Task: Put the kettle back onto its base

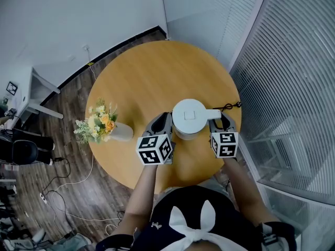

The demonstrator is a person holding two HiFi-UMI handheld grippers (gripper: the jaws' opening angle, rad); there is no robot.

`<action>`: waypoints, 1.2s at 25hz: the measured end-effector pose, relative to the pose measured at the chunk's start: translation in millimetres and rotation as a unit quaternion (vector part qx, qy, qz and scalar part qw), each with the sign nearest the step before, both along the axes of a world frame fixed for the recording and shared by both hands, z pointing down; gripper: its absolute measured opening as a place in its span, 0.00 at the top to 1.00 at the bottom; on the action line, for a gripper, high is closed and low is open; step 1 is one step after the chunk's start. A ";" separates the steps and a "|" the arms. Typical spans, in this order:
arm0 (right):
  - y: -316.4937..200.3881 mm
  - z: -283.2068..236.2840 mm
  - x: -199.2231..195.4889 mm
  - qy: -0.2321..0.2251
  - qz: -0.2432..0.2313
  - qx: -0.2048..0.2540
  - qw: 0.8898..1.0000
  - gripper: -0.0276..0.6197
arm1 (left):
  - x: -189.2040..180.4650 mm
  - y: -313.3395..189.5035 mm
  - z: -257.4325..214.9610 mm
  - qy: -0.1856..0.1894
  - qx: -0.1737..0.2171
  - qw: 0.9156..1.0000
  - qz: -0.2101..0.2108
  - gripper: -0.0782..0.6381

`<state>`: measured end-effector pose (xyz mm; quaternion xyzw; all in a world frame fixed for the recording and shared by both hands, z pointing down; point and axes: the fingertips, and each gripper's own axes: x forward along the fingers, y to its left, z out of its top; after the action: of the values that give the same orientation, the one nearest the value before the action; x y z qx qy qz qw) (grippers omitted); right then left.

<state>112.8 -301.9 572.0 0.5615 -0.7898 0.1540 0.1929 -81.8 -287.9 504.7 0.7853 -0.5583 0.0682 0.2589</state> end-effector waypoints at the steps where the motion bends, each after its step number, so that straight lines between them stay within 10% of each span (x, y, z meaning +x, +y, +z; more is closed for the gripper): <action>1: -0.3 0.1 0.1 0.000 0.000 0.000 1.000 0.71 | 0.0 -0.1 -0.1 0.001 0.001 1.000 -0.001 0.83; 20: 27.3 32.6 3.2 -0.006 -0.019 -0.079 0.997 0.66 | -2.9 -1.4 1.4 0.003 0.008 1.000 -0.017 0.83; 30: 37.6 -39.3 11.7 -0.035 -0.003 -0.008 0.999 0.76 | -0.8 -0.9 -6.9 -0.054 0.006 0.998 0.013 0.83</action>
<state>124.6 -264.3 532.7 0.5522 -0.7963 0.1790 0.1701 -82.6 -288.8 497.9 0.7893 -0.5614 0.1104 0.2228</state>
